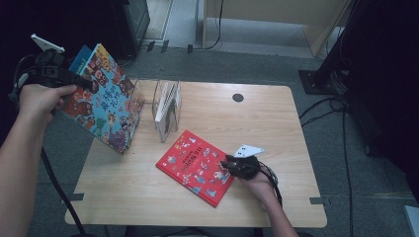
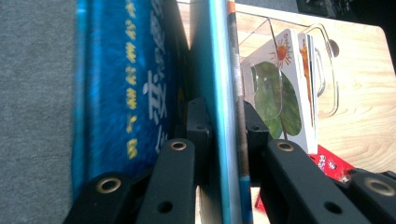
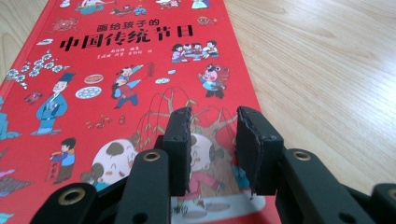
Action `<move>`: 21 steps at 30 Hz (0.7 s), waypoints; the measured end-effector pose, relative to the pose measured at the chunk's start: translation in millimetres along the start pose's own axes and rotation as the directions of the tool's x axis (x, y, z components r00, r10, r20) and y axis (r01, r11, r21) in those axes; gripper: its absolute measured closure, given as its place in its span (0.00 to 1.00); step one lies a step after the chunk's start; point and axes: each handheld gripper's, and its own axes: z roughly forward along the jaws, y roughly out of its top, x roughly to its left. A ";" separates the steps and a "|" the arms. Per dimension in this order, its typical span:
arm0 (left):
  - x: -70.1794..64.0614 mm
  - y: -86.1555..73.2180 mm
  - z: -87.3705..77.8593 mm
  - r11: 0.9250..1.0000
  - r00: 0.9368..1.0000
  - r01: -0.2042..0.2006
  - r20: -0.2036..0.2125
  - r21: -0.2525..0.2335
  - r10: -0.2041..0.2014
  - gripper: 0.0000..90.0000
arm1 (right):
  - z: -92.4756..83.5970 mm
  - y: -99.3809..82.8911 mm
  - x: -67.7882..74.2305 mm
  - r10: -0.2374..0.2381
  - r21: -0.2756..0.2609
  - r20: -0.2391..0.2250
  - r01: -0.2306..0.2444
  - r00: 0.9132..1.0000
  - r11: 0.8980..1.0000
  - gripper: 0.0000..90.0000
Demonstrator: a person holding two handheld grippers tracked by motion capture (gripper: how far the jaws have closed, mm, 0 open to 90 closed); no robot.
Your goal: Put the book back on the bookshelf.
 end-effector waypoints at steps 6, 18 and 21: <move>-5.3 2.8 -6.3 1.000 0.999 -0.011 0.045 -0.002 0.011 0.75 | -8.4 -6.7 -1.8 0.037 -0.006 0.001 -0.037 0.999 0.999 0.72; 1.5 -3.4 -44.5 0.998 0.994 0.013 0.110 -0.057 -0.006 0.57 | -12.0 -8.1 -6.8 0.055 -0.002 -0.004 -0.055 0.998 0.998 0.73; -0.5 -9.3 -53.5 0.998 0.995 0.002 0.096 -0.067 0.005 0.57 | -13.2 -8.4 -8.7 0.067 0.004 -0.011 -0.067 0.998 0.998 0.76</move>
